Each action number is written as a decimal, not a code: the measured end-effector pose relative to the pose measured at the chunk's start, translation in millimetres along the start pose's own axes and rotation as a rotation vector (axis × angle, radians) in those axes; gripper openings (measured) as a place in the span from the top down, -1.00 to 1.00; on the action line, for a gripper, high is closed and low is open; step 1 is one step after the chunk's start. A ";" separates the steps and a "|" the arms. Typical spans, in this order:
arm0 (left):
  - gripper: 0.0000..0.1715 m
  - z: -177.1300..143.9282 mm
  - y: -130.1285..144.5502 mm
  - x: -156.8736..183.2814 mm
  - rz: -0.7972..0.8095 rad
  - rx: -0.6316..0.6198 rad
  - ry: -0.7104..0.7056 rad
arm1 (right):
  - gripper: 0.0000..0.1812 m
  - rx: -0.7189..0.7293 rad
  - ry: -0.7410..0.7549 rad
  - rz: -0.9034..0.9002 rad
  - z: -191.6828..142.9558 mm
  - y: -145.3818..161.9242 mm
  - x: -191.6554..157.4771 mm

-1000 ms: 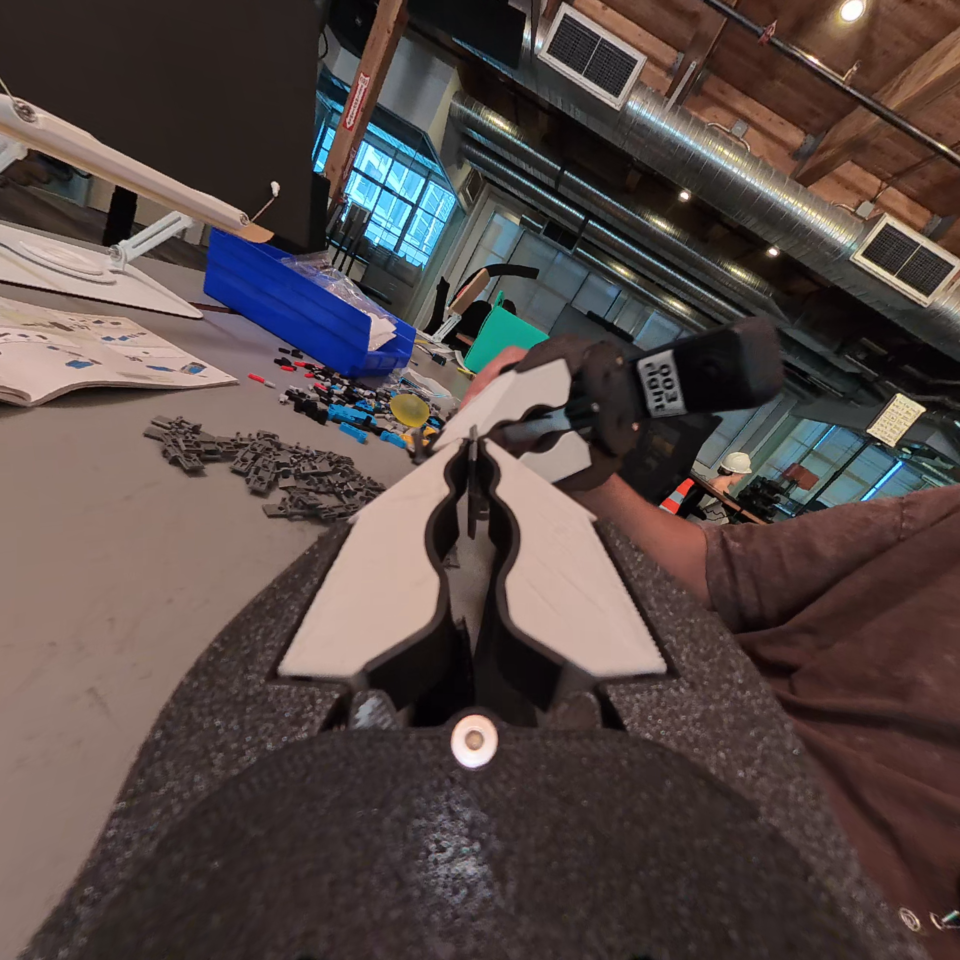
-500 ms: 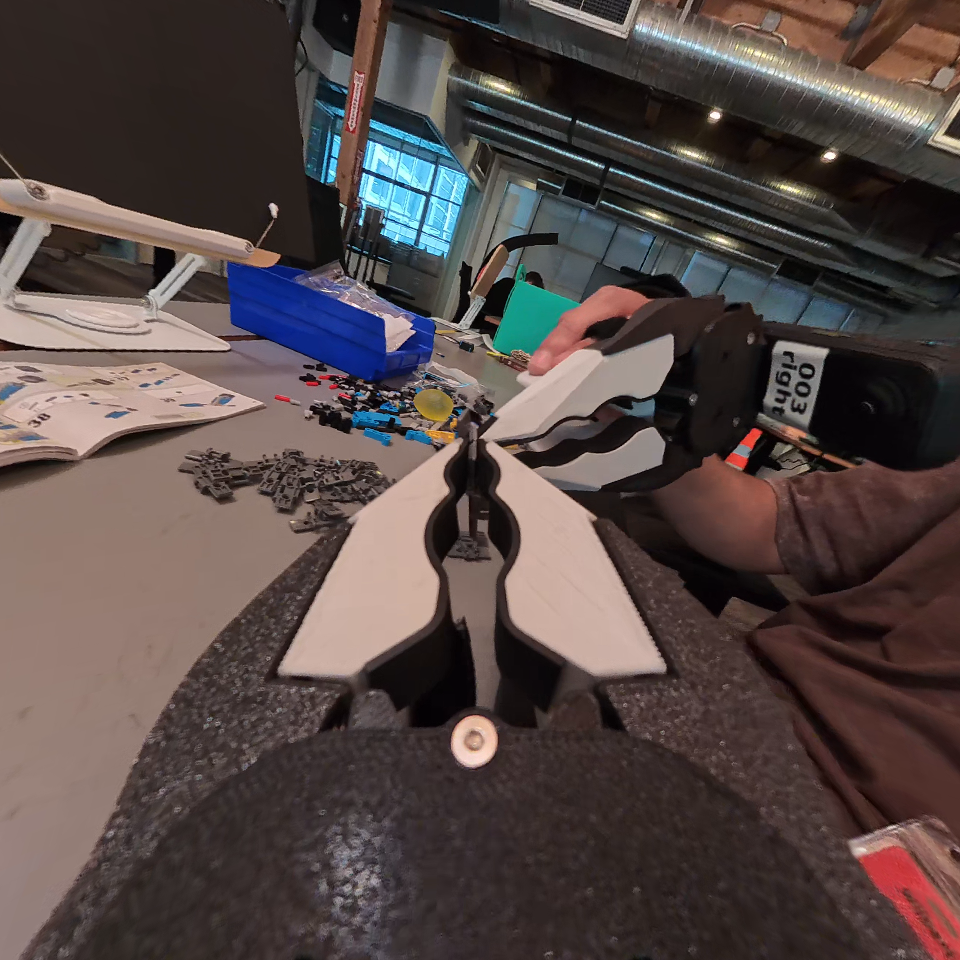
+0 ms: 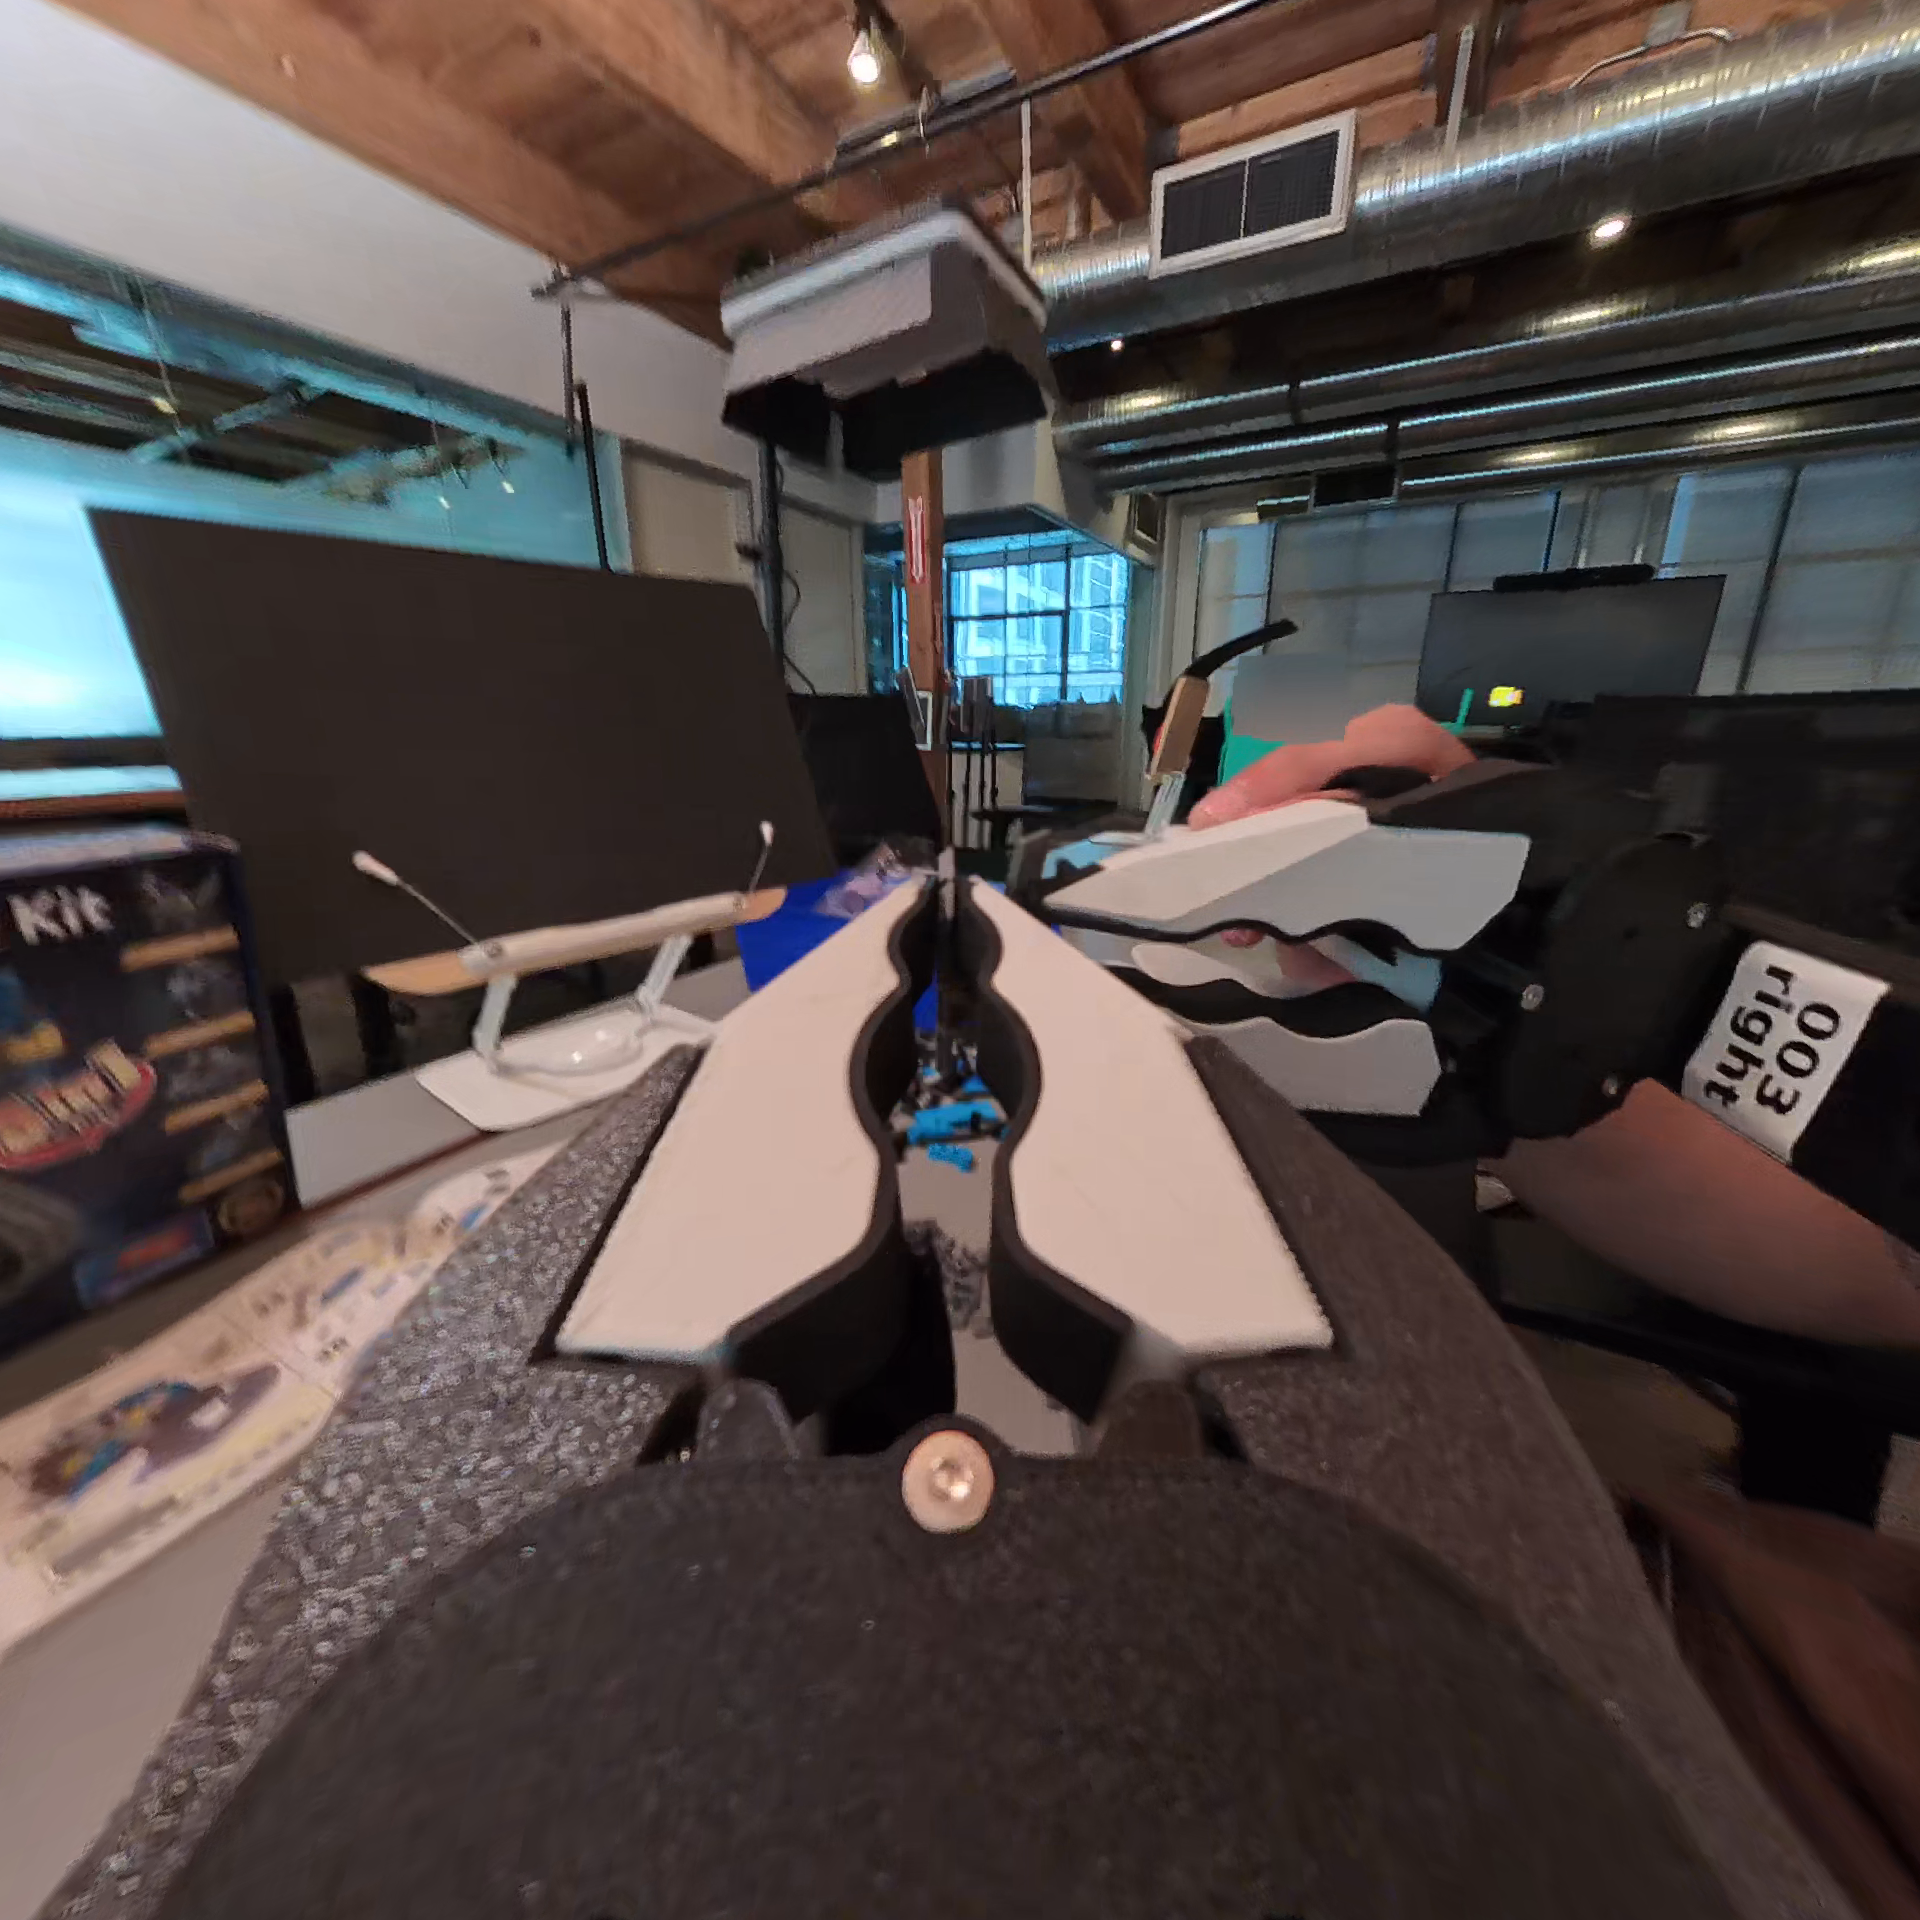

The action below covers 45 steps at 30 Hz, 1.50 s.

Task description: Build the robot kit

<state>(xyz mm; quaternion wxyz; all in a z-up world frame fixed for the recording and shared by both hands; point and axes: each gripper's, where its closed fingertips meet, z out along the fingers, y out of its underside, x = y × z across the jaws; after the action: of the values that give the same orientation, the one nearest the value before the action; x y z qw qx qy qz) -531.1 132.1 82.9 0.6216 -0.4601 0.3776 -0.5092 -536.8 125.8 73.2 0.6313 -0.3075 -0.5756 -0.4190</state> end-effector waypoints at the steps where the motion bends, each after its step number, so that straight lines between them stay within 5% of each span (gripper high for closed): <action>1: 0.98 0.4 -10.9 3.7 0.029 0.013 -0.013 | 0.89 0.005 0.027 -0.011 -3.2 -3.2 10.7; 5: 0.98 -1.6 -45.2 34.6 0.128 0.042 0.052 | 0.89 0.082 0.048 0.160 -26.0 -16.4 51.8; 8: 0.98 -5.5 -60.7 51.1 0.202 0.061 0.087 | 0.89 0.163 -0.236 0.507 -38.3 -19.2 43.2; 11: 0.97 -6.7 -52.3 67.1 0.229 -0.030 0.175 | 0.88 0.040 -0.789 0.810 -49.9 -0.5 -40.6; 15: 0.97 -5.8 -42.2 75.3 0.182 -0.094 0.238 | 0.88 -0.141 -1.105 0.948 -50.3 36.2 -167.6; 17: 0.97 -5.7 -40.0 74.1 0.112 -0.092 0.261 | 0.88 -0.196 -1.217 1.026 -52.8 40.8 -208.9; 22: 0.97 -7.8 -30.9 60.7 -0.015 -0.071 0.287 | 0.87 -0.150 -1.269 1.155 -49.8 36.7 -237.5; 26: 0.98 -9.4 -17.2 54.9 -0.101 -0.088 0.319 | 0.65 -0.122 -1.237 1.253 -45.8 38.2 -224.2; 30: 0.97 -6.3 3.5 55.0 -0.078 -0.161 0.317 | 0.62 0.292 -1.051 1.499 -33.5 3.8 -104.0; 34: 0.98 -2.4 9.2 58.4 -0.086 -0.170 0.325 | 0.72 0.574 -0.844 1.466 -49.0 -17.4 -16.1; 40: 0.97 -1.6 9.0 64.9 -0.122 -0.156 0.359 | 0.95 0.542 -0.764 1.397 -52.7 -17.9 -4.5; 45: 0.79 -0.6 7.0 58.0 -0.160 -0.143 0.327 | 0.97 0.552 -0.825 1.575 -46.6 -6.5 -0.7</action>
<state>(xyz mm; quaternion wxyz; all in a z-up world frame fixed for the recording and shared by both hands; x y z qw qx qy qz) -518.2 75.6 75.9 0.4754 -0.4429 0.4709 -0.5967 -520.7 82.3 65.0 0.5297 -0.5729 -0.4591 0.4247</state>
